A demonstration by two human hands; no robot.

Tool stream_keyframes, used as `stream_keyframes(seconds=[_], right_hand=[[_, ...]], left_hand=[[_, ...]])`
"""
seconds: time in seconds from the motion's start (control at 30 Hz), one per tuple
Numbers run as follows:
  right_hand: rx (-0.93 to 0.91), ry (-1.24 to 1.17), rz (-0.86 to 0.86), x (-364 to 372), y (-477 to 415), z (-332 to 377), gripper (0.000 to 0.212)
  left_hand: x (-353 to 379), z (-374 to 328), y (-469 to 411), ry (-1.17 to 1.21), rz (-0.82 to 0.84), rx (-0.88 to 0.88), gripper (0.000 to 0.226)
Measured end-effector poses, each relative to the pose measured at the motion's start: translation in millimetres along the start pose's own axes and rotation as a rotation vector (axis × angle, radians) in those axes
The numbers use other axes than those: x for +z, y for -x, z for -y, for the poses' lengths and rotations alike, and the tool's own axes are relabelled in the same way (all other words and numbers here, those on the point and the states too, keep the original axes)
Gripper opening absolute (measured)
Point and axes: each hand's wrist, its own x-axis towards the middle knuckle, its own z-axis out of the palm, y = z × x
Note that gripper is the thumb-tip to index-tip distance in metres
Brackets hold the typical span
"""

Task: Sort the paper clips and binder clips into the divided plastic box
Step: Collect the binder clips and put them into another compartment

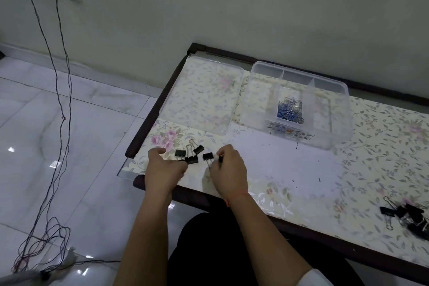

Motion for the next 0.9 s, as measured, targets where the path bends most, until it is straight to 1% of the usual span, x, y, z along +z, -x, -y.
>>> stream_keyframes(seconds=[0.03, 0.07, 0.13, 0.17, 0.2, 0.23, 0.27, 0.33, 0.4, 0.47, 0.5, 0.53, 0.6, 0.63, 0.67, 0.7, 0.73, 0.8, 0.83, 0.9], right_hand=[[0.106, -0.152, -0.02, -3, -2, 0, 0.016], [0.223, -0.327, -0.021, -7, -4, 2, 0.018], [0.438, -0.678, 0.033, -11, -10, 6, 0.025], [0.506, -0.785, 0.071, -14, -13, 8, 0.027], [0.527, -0.804, 0.104, -15, -15, 9, 0.028], [0.503, -0.755, 0.126, -15, -16, 10, 0.026], [0.437, -0.649, 0.13, -14, -17, 11, 0.022], [0.22, -0.334, 0.135, -8, -16, 11, 0.016], [0.03, -0.052, 0.17, 3, -16, 10, 0.023], [-0.085, 0.095, 0.165, 8, -17, 9, 0.023], [-0.121, 0.139, 0.159, 10, -17, 8, 0.021], [-0.145, 0.176, 0.153, 12, -18, 6, 0.02], [-0.191, 0.258, 0.123, 16, -17, 3, 0.021], [-0.218, 0.302, 0.088, 18, -15, 3, 0.022], [-0.231, 0.321, 0.045, 20, -13, 2, 0.021], [-0.212, 0.305, 0.005, 21, -13, 1, 0.02], [-0.17, 0.25, -0.029, 19, -14, 2, 0.018], [0.007, 0.04, -0.017, 12, -18, 7, 0.018], [0.137, -0.142, 0.029, 7, -22, 10, 0.019], [0.485, -0.699, 0.14, -5, -29, 19, 0.021]], left_hand=[[-3, -5, 1, 0.137, 0.05, -0.07, 0.052], [-5, -9, 1, 0.217, 0.098, -0.122, 0.046], [-7, -12, 2, 0.26, 0.175, -0.175, 0.037], [-7, -12, 2, 0.264, 0.21, -0.191, 0.034], [-6, -11, 3, 0.264, 0.241, -0.211, 0.032], [-7, -10, 3, 0.268, 0.268, -0.229, 0.029], [-7, -9, 3, 0.281, 0.29, -0.24, 0.026], [-8, -10, 1, 0.352, 0.318, -0.255, 0.027], [-10, -12, -4, 0.466, 0.291, -0.268, 0.027], [-9, -13, -12, 0.513, 0.218, -0.265, 0.019], [-8, -11, -16, 0.424, 0.155, -0.23, 0.016], [-6, -9, -20, 0.246, 0.078, -0.165, 0.018], [-1, -1, -24, -0.234, -0.14, 0.033, 0.024], [2, 3, -26, -0.426, -0.222, 0.122, 0.029], [5, 5, -27, -0.539, -0.253, 0.175, 0.036], [9, 8, -30, -0.59, -0.252, 0.202, 0.043], [13, 10, -34, -0.619, -0.247, 0.219, 0.047], [21, 12, -42, -0.636, -0.247, 0.253, 0.044], [23, 11, -44, -0.626, -0.257, 0.265, 0.04], [24, 10, -48, -0.596, -0.265, 0.262, 0.03]])
